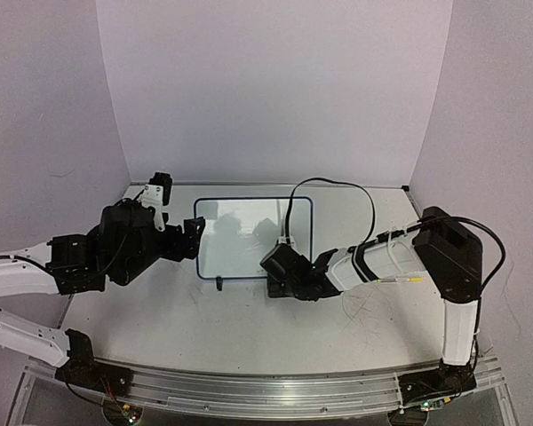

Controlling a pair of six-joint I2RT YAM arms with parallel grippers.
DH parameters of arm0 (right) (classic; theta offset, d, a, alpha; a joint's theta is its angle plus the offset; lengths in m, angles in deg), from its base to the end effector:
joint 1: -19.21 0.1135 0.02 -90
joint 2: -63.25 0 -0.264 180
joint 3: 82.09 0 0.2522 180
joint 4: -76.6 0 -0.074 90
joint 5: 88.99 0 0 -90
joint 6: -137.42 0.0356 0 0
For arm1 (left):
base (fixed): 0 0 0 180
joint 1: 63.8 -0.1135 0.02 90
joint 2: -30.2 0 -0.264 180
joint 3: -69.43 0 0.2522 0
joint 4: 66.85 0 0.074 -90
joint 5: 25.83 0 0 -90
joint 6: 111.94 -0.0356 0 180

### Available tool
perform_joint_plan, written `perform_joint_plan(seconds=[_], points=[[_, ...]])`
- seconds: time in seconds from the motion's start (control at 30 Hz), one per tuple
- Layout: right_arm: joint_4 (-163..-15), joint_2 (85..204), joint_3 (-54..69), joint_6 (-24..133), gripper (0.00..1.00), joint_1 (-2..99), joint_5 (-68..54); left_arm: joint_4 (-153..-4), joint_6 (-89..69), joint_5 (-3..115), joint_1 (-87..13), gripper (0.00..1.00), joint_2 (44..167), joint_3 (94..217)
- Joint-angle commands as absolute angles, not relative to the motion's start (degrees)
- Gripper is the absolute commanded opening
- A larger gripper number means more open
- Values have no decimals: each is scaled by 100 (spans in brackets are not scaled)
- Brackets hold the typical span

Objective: Write a sentence on the whiteboard
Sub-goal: Move the whiteboard stand to the center of the board, then pick up the whiteboard marker from the corner of the board.

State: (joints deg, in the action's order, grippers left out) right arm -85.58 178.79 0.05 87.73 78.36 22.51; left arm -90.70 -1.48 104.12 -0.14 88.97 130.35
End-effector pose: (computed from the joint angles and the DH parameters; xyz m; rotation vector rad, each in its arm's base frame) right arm 0.2222 0.3466 0.1294 -0.2352 2.4001 0.3509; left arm 0.1222 -0.1953 0.3113 0.2524 1.8545 -0.3354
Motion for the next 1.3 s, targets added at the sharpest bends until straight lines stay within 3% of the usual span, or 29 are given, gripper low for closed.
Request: perform_joint_plan(seconds=[0.0, 0.57, 0.83, 1.1, 1.27], points=[[-8280, 17394, -574, 8858, 8, 7729, 2473, -8718, -8, 10400, -21, 90, 9302, 13488], [-8907, 16960, -1215, 7729, 11, 7542, 2090, -8226, 410, 9913, -25, 90, 9915, 13594], [-8700, 15988, -1375, 7710, 54, 7544, 2011, -8184, 322, 10025, -25, 91, 9908, 13633], [-8086, 14090, -1999, 7386, 67, 7476, 3205, -8109, 216, 10020, -37, 91, 10028, 13672], [-7775, 13142, -2572, 7792, 67, 6422, 3027, -8087, 134, 9963, -34, 91, 10091, 13665]])
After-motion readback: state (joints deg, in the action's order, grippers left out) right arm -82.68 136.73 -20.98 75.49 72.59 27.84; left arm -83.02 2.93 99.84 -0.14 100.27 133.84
